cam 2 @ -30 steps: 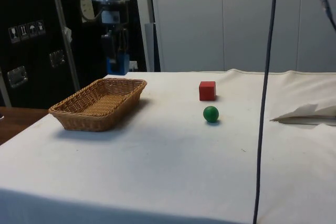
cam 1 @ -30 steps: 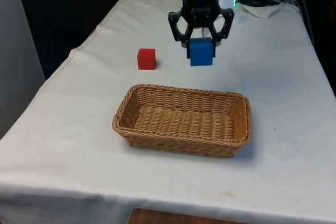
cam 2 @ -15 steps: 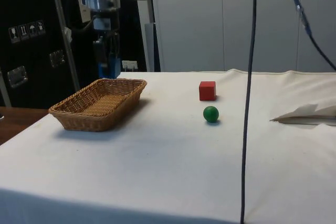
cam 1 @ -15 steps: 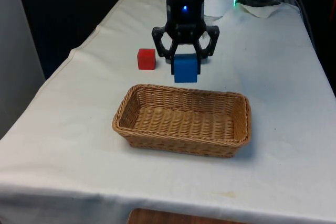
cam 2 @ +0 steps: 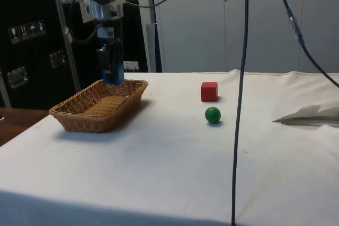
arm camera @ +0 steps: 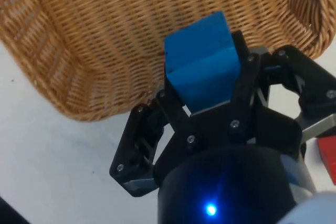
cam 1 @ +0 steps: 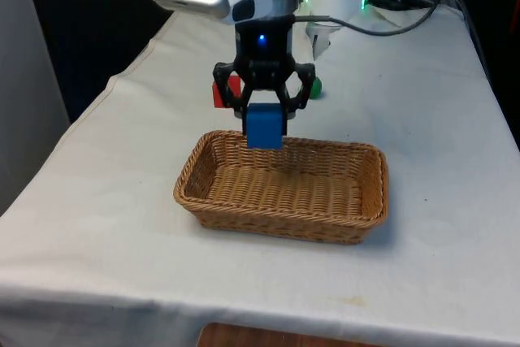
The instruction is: Place all non-red objects into the basket.
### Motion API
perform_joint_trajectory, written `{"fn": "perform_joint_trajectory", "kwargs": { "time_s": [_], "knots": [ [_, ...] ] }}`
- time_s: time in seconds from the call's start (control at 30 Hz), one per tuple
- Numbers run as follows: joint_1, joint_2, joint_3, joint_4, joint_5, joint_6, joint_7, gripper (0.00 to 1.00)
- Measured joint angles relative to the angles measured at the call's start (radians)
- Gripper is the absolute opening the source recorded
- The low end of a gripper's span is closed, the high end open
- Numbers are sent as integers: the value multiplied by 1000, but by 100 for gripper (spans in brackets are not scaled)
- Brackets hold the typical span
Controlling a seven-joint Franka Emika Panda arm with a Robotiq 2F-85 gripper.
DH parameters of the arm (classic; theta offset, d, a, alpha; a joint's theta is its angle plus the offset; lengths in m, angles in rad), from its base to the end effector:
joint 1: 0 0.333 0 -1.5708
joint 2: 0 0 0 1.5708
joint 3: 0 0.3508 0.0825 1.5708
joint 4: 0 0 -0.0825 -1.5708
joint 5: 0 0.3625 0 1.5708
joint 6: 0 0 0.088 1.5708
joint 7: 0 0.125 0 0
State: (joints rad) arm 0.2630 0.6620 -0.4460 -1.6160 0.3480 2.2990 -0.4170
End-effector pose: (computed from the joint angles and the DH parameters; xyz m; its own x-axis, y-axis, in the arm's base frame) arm 0.7012 -0.0662 0.2973 0.9896 0.1094 0.0935 0.1071 -0.9938 0.0295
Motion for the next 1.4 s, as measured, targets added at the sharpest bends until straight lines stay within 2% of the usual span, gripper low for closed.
{"fn": "perform_joint_trajectory", "kwargs": {
  "time_s": [0.33,0.77,1.17,1.4],
  "knots": [
    [-2,37,-11,0,7,46,-6,3],
    [-2,69,-10,-11,30,107,-10,3],
    [-3,143,-10,11,99,174,-33,3],
    [-5,179,-14,44,132,179,-40,3]
  ]
}}
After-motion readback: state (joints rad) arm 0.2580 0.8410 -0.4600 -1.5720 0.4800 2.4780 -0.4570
